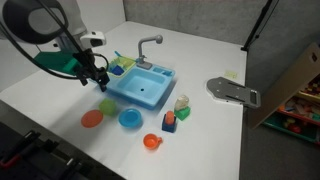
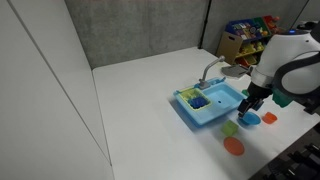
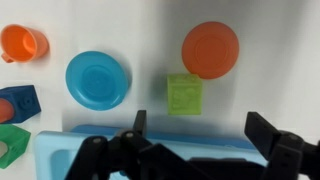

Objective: Remove the light green toy block from the sink

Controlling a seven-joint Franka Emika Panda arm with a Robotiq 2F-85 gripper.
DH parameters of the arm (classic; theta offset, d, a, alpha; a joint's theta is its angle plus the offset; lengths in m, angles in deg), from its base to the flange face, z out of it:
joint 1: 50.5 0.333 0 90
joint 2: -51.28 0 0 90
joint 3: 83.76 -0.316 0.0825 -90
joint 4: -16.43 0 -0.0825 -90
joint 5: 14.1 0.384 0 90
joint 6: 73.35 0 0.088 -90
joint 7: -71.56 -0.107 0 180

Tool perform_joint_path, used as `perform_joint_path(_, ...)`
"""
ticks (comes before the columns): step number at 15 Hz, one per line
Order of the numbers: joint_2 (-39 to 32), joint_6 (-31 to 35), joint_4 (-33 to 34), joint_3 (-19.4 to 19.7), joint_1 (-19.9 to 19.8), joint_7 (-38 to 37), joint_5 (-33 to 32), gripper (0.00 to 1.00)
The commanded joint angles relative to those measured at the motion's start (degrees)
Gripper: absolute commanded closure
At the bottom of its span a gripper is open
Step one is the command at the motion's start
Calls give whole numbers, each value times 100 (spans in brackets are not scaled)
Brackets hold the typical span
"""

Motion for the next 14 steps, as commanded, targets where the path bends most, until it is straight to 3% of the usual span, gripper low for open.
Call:
perform_joint_path(1,503,-1026,283,34,-46,131,200,0)
perform_joint_path(6,1023,-2312,864,80,-57,102,340,0)
perform_joint_path(14,2061,-3802,1696,74,-56,-5,214,0)
